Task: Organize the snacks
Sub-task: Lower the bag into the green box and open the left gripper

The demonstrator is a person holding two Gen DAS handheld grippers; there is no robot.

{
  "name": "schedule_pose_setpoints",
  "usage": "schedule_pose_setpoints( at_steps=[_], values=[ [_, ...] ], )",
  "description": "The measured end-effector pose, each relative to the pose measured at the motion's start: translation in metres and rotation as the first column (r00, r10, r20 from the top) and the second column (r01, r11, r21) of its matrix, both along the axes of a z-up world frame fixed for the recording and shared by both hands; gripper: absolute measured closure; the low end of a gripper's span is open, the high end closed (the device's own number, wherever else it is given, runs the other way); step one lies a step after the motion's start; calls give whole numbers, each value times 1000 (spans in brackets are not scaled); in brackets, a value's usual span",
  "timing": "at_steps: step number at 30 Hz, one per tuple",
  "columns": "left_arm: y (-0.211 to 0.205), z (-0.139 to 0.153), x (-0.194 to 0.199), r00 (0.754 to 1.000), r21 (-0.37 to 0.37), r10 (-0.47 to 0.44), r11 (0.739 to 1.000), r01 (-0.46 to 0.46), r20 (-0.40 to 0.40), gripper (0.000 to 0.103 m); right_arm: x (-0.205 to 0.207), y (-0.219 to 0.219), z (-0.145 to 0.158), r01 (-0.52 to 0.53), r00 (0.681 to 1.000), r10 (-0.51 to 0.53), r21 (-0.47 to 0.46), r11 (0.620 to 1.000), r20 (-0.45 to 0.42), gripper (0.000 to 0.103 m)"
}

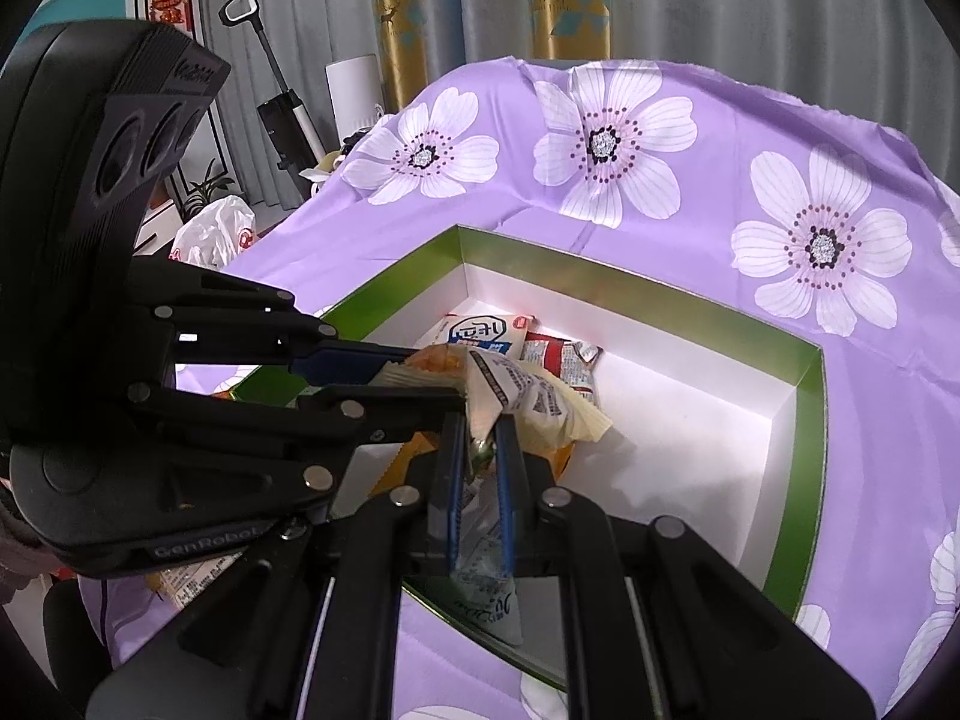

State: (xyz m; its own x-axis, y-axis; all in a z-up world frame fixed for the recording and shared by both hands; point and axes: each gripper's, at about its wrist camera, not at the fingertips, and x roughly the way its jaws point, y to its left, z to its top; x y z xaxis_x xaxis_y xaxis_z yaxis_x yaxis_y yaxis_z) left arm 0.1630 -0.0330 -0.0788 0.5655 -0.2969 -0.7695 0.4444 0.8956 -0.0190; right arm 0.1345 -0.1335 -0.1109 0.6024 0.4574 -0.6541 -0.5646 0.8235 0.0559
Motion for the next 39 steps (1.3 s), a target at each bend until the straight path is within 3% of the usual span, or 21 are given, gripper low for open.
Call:
schedule_pose_setpoints(
  at_steps=[39],
  values=[
    [-1,-11,9,996,36,24,999,-21,-91,89,13,1,-11,2,997,-3,-14,1000,-78,89]
  ],
)
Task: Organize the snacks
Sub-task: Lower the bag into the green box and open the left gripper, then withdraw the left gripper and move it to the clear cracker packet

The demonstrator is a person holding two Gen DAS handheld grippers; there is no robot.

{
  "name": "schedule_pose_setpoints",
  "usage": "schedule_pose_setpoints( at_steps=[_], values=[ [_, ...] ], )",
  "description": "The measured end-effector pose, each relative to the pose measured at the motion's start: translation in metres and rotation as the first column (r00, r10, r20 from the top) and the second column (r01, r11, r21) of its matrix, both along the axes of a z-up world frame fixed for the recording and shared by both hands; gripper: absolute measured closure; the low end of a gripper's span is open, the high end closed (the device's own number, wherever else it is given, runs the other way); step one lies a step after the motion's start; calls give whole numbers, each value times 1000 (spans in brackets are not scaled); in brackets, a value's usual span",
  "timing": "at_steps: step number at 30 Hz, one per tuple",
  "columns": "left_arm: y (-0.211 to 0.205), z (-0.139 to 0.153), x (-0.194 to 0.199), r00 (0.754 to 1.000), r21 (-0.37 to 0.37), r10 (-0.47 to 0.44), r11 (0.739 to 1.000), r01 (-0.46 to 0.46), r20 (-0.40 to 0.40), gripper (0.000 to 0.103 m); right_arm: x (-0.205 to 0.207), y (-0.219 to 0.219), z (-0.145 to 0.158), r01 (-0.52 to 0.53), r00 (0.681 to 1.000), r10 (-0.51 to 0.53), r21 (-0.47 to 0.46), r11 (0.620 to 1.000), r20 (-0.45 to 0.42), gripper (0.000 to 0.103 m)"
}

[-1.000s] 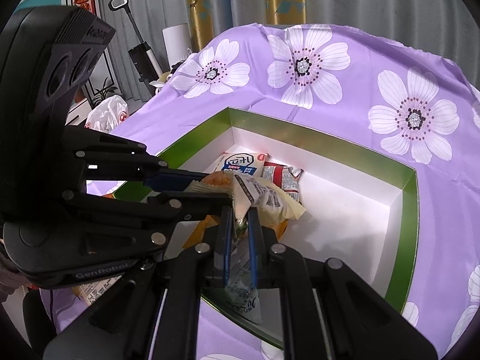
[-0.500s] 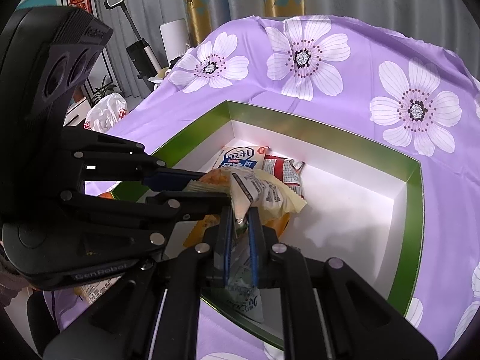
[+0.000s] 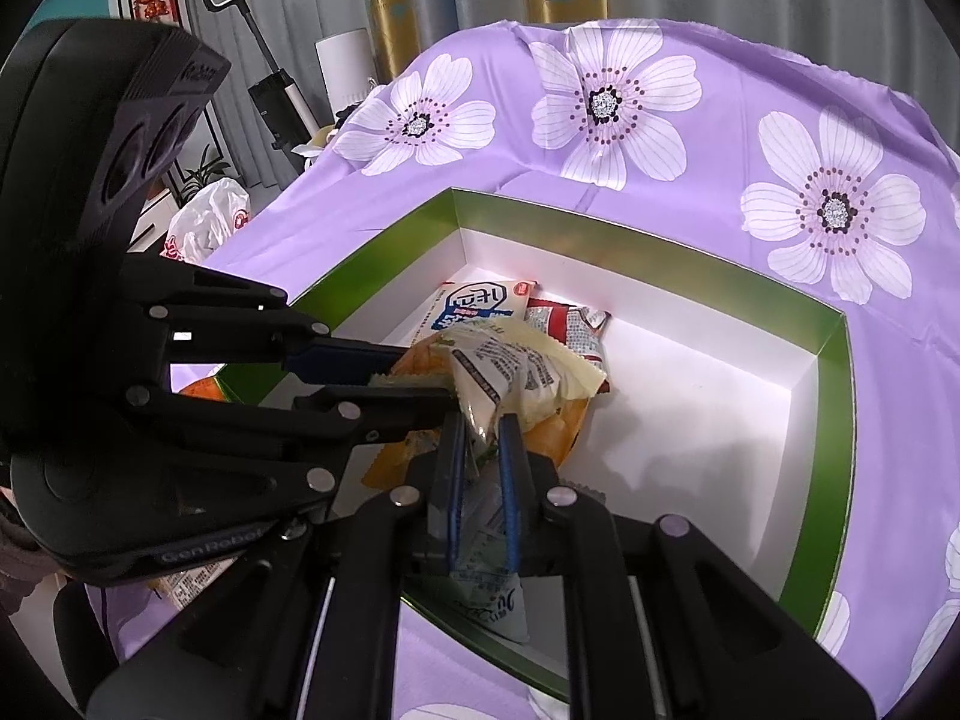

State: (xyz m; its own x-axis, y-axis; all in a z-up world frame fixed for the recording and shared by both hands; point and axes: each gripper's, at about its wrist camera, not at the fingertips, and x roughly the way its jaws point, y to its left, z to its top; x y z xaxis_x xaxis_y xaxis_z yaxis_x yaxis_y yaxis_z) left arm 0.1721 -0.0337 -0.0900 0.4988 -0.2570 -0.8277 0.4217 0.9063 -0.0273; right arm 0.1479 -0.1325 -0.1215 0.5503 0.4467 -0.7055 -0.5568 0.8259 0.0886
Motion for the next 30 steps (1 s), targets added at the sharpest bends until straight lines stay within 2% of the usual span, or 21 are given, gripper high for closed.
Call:
schedule_pose_setpoints(
  at_steps=[10,13,14,17,19,22,27,30],
  values=[
    [1,0,1,1000,4,14,1000,-14,-16,89,-1,-1,0,14,1000,-13,16,1000,-5,88],
    [1,1,0,1000,20,24,1000,-24,-17,89,-2,-4,2,22,1000,-23,21,1000,2,84],
    [2,1,0,999,25,31,999,-30,-17,88,-3,-5,3,28,1000,-28,23,999,5,78],
    [6,3,-1,998,33,56,998,-55,-12,78,-9,-10,8,45,999,-46,38,998,24,65],
    [9,7,-4,997,43,76,996,-76,3,60,-13,-14,13,54,998,-56,51,997,38,61],
    [11,16,-10,996,58,87,994,-89,35,44,-19,-20,19,67,996,-70,67,996,54,58],
    [16,34,-23,990,80,105,990,-113,97,33,-36,-29,34,85,992,-94,100,991,84,54],
    [25,45,-32,986,64,127,989,-134,104,33,-51,-33,43,90,989,-103,117,989,106,51]
  ],
)
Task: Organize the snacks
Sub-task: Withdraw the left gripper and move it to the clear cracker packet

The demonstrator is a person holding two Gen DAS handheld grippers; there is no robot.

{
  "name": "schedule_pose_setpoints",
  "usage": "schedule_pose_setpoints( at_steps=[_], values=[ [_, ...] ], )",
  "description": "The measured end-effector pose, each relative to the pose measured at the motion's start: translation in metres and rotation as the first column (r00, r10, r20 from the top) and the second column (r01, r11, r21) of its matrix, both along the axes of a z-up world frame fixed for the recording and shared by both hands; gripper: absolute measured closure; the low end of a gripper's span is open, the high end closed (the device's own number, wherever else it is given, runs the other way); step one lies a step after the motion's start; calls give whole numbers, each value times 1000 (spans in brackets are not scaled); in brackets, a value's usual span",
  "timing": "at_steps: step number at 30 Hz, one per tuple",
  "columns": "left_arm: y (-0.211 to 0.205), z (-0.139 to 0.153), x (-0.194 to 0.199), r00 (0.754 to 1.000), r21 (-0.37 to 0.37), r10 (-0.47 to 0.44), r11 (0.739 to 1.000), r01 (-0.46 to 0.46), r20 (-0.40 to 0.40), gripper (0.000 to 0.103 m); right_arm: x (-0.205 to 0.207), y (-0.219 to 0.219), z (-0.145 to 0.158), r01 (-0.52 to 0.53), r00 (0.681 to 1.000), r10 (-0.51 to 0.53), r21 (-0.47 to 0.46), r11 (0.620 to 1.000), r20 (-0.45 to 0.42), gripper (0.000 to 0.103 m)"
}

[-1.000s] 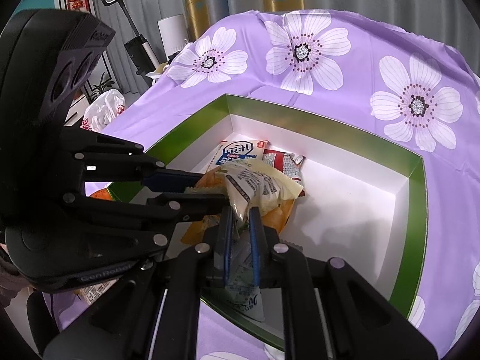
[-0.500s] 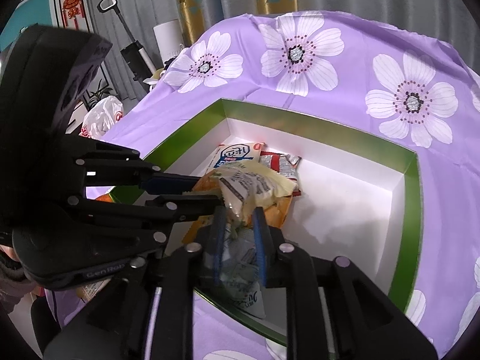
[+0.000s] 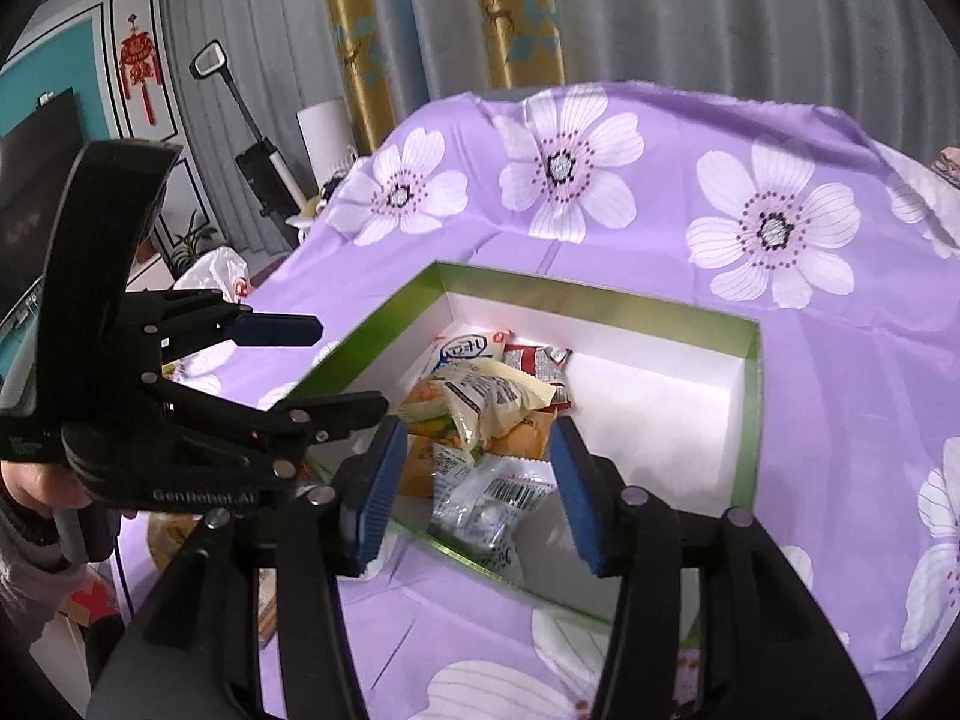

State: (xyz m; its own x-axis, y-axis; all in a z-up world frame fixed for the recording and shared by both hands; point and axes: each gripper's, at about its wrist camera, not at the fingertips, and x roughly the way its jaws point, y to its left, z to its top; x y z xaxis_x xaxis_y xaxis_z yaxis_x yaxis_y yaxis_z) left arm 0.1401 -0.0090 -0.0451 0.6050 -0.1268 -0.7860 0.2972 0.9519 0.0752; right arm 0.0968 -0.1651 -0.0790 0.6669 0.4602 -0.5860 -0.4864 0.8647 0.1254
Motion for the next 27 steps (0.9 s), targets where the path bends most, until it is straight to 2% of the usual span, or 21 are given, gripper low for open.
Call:
schedule_pose_setpoints(
  at_steps=[2,8,16,20,22,27],
  values=[
    [6,5,-7,1000,-12,14,1000,-14,5,33,-10,-3,4,-2,1000,2,12,1000,13,47],
    [31,18,-36,997,-35,69,997,-68,21,33,-36,-3,7,-19,1000,19,0,1000,21,47],
    [60,14,-82,994,-93,106,990,-107,-15,33,-65,7,-12,-70,997,70,-10,997,-38,47],
    [60,1,-105,996,-128,74,989,-80,-50,33,-79,12,-29,-100,992,98,-17,995,-83,47],
    [56,-10,-118,996,-178,17,983,-33,-89,33,-87,15,-39,-121,987,117,-28,992,-106,47],
    [46,-44,-137,980,-231,-66,973,22,-186,33,-101,19,-60,-147,977,138,-43,988,-163,47]
  ],
)
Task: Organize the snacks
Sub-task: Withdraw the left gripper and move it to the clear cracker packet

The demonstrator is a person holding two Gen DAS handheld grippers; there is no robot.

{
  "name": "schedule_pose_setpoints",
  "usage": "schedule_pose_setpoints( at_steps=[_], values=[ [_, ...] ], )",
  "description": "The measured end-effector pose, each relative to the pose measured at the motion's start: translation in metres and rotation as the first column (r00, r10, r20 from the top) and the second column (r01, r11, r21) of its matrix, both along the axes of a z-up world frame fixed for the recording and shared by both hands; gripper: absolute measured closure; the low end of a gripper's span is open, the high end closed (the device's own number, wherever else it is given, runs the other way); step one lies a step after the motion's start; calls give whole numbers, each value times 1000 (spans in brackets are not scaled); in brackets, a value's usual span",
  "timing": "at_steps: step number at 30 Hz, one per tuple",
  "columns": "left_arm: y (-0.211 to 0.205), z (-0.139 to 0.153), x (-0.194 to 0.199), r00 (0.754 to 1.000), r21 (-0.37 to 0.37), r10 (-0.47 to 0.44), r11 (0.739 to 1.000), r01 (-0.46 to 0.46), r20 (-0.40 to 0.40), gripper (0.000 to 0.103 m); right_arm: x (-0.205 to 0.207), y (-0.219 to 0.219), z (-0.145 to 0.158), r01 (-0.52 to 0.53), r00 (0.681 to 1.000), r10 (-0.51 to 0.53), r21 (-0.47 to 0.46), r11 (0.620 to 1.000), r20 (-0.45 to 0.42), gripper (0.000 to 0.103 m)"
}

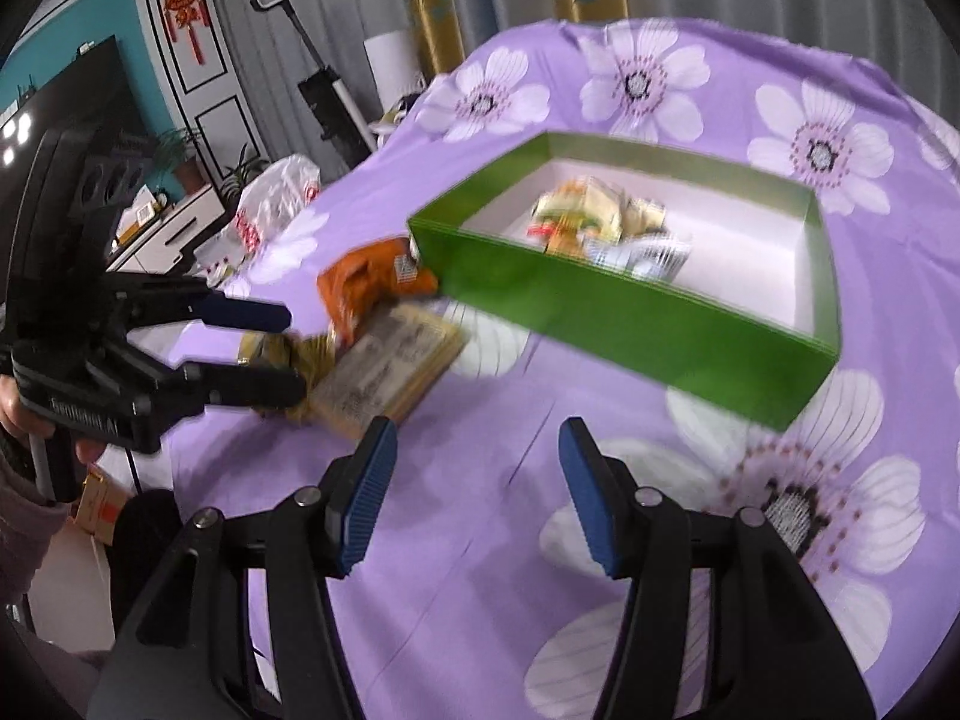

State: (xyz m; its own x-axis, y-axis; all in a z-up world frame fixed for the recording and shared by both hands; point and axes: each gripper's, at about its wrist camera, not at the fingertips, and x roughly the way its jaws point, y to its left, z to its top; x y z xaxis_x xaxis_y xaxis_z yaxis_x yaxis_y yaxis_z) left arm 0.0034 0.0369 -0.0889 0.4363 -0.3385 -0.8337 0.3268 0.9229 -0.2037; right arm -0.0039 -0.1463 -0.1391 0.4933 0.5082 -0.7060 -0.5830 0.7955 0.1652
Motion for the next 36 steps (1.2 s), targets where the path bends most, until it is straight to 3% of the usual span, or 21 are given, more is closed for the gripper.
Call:
schedule_pose_setpoints(
  at_steps=[5,10,14,22,27,36],
  values=[
    [8,-25,-2,997,-67,-5,998,-1,-83,33,-4,6,-8,-13,1000,13,1,1000,-26,47],
    [28,-34,3,993,47,97,994,-94,-63,33,-6,19,-13,-47,998,47,-5,999,-40,47],
    [53,-35,7,986,72,158,985,-154,-55,33,-8,30,-21,-81,996,79,-41,996,-48,47],
    [22,-39,2,999,52,-18,998,21,-42,33,-3,61,-39,-157,986,150,-87,984,-78,47],
    [24,-38,20,998,-61,-15,998,11,-64,33,4,67,-39,-173,983,167,-92,981,-75,47],
    [28,-37,26,997,-45,1,999,-5,-77,33,8,77,-41,-216,971,207,-72,974,-117,45]
  ],
)
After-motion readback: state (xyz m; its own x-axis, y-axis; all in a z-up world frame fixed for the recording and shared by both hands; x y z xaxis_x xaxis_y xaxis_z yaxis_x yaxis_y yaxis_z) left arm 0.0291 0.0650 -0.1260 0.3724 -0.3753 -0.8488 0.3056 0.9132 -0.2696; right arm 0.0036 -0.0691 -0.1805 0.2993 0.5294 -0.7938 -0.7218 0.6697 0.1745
